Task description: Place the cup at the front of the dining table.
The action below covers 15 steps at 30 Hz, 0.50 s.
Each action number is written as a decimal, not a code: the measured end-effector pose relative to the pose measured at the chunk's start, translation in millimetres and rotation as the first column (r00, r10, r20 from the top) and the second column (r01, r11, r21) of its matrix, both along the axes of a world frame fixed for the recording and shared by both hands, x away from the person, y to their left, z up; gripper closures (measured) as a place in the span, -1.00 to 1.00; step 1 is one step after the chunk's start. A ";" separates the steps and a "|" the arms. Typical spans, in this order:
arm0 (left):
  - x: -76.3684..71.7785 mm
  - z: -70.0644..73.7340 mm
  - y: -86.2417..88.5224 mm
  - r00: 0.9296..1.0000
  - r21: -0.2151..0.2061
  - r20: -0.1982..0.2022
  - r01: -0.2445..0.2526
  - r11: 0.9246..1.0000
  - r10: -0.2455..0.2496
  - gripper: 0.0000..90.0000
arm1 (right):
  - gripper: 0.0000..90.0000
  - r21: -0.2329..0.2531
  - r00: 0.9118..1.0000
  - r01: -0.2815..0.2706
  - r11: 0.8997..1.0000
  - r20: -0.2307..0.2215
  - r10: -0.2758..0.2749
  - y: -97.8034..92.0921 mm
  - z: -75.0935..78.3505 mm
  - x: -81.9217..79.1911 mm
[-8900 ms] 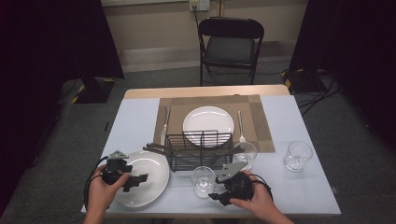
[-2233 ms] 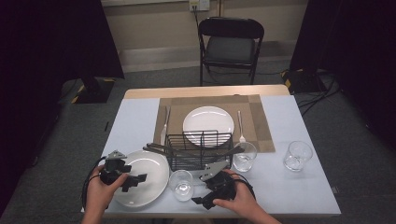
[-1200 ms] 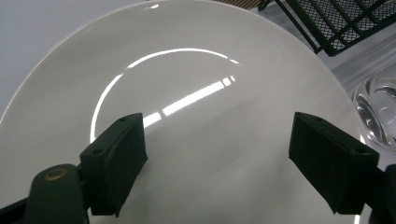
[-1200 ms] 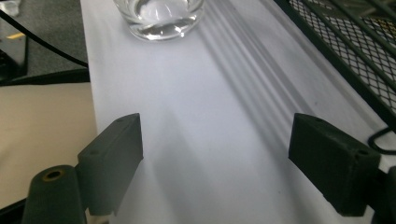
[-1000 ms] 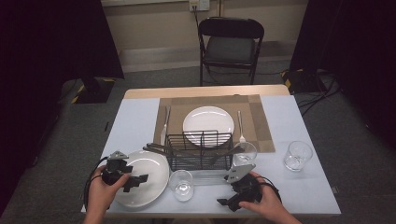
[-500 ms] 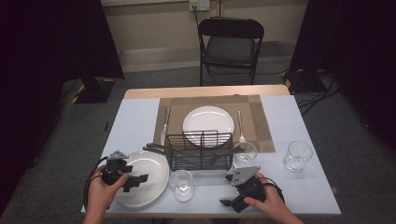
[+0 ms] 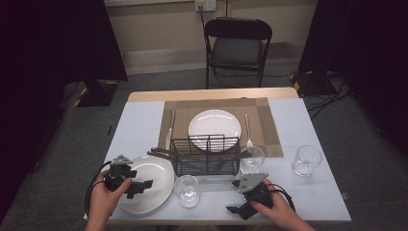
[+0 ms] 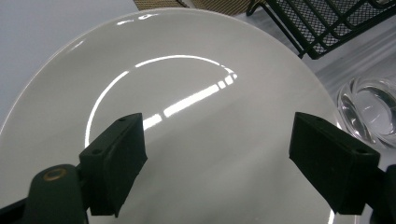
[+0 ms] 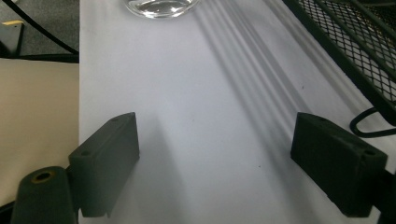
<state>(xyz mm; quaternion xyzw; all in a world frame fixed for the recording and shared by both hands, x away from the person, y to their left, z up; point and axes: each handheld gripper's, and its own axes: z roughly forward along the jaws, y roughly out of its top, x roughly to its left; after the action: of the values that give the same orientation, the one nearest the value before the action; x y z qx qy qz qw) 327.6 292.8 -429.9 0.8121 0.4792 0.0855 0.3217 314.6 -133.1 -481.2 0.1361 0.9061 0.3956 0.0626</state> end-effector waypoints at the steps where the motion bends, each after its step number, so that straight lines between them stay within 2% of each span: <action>1: -0.6 0.5 -0.8 1.000 -0.004 0.001 -0.004 1.000 0.004 -0.59 | -0.68 0.000 1.000 0.000 1.000 0.001 0.000 0.0 -0.1 -0.2; 7: -3.6 4.5 -2.3 1.000 0.015 0.003 0.001 1.000 -0.001 -0.59 | -0.69 0.001 1.000 0.001 1.000 0.004 -0.001 0.0 -0.5 -0.3; 12: -6.1 6.5 -3.1 1.000 -0.014 0.000 0.005 1.000 -0.005 -0.59 | -0.69 0.001 1.000 0.001 1.000 0.002 -0.001 0.0 -0.5 -0.1; 15: -7.1 7.4 -4.4 1.000 -0.006 0.001 0.005 1.000 -0.005 -0.59 | -0.69 0.001 1.000 0.001 1.000 0.001 -0.001 0.0 -0.4 0.0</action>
<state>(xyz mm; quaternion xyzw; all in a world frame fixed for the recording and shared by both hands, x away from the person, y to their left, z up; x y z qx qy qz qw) 320.4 288.3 -422.5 0.8124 0.4774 0.0836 0.3243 314.7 -133.1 -481.6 0.1364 0.9057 0.3963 0.0629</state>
